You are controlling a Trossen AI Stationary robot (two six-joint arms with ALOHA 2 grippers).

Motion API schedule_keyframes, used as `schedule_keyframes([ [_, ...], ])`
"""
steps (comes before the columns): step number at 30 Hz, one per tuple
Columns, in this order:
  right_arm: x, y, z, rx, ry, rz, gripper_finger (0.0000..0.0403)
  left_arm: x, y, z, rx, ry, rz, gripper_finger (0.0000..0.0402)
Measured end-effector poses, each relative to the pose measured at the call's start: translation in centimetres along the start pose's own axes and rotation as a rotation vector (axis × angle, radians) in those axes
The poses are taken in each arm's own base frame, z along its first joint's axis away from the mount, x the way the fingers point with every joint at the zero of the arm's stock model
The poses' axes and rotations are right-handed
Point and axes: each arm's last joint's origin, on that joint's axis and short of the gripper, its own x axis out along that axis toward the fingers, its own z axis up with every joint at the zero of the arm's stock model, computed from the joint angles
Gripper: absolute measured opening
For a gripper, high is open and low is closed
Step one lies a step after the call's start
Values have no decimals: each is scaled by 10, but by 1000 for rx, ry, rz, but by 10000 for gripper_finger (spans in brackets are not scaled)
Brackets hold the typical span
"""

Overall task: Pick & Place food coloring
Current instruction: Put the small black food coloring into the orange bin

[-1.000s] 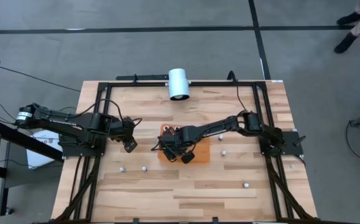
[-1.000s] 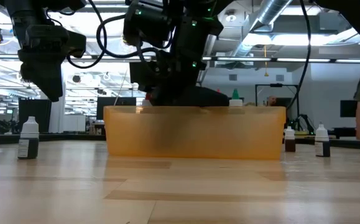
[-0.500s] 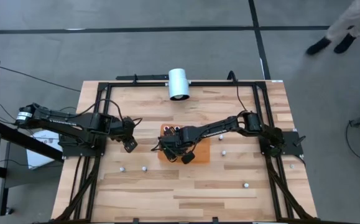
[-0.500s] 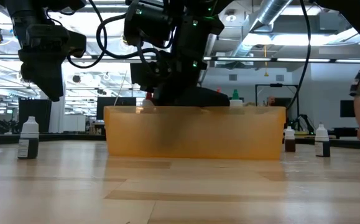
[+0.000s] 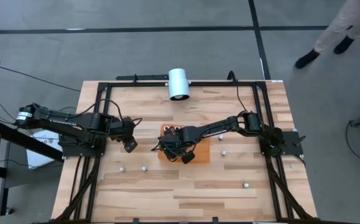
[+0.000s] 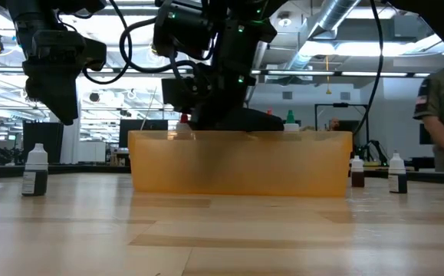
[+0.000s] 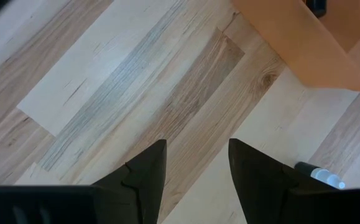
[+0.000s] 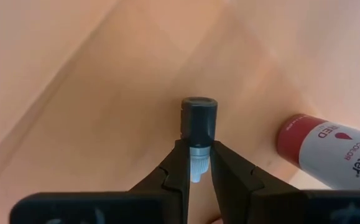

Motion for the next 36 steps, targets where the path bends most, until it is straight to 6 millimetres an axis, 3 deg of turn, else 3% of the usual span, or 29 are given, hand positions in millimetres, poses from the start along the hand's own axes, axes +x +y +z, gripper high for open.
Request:
schedule_keyframes([
  [24, 0, 2, 0, 27, -22, 45, 53, 0, 0, 0, 0, 0, 0, 165],
  [36, 1, 3, 0, 57, -22, 57, 100, 0, 0, 0, 0, 0, 0, 165],
])
